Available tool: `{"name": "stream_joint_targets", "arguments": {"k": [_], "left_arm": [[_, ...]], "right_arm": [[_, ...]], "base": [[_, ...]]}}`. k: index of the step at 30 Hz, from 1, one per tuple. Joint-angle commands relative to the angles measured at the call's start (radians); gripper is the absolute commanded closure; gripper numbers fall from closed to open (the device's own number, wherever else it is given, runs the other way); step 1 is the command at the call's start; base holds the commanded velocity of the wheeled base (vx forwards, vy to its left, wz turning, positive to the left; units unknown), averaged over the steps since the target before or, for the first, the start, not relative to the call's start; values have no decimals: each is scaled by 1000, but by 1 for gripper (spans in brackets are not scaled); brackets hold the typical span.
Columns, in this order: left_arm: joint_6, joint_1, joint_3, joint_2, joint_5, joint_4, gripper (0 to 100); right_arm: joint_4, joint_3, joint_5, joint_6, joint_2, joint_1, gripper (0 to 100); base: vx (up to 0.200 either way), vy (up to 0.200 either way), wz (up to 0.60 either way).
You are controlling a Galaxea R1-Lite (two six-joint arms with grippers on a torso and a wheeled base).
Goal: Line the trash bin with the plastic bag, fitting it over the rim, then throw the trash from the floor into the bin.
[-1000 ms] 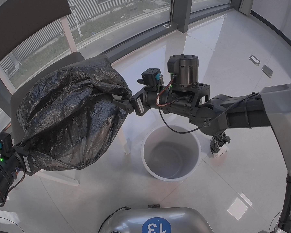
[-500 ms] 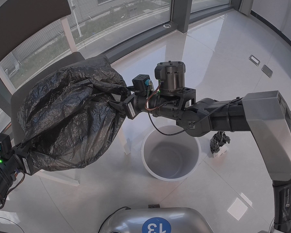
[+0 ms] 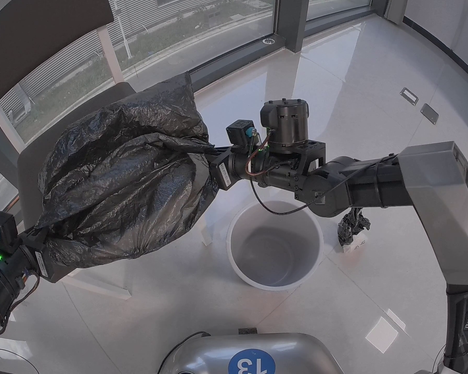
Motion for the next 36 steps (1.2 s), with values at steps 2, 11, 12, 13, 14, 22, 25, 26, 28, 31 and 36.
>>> {"name": "stream_joint_targets", "arguments": {"k": [2, 11, 12, 13, 14, 22, 25, 26, 28, 31, 36], "left_arm": [[-2, -3, -8, -13, -53, -6, 100], [-19, -88, -69, -21, -90, -12, 100], [-38, -114, -86, -16, -100, -24, 100], [-50, -131, -93, -15, -111, -35, 100], [-62, -152, -101, -13, -126, -49, 100], [-68, -276, -127, -9, -148, -61, 100], [-85, -341, -133, 14, -188, -70, 100], [-93, -354, -133, 19, -202, -76, 100], [-110, -388, -133, 40, -220, -98, 100], [-136, -433, -130, 82, -225, -152, 100], [-162, -516, -126, 192, -240, -187, 100]], "right_arm": [[-43, 138, -22, -5, -137, -5, 100], [-215, 424, -95, -11, -315, -6, 100], [-221, 468, -104, -10, -356, -6, 100], [-221, 500, -114, -10, -387, -6, 100], [-223, 546, -127, -8, -432, -6, 100], [-243, 822, -158, 9, -717, -11, 100], [-243, 960, -158, 36, -841, -43, 100], [-241, 993, -158, 46, -869, -49, 100], [-236, 1049, -155, 58, -922, -63, 100], [-226, 1117, -149, 59, -988, -78, 100], [-158, 1200, -135, 58, -1080, -84, 100]], "base": [[0, 0, 0], [0, 0, 0], [0, 0, 0], [0, 0, 0], [0, 0, 0], [0, 0, 0], [0, 0, 0], [0, 0, 0], [0, 0, 0], [0, 0, 0], [0, 0, 0]]}}
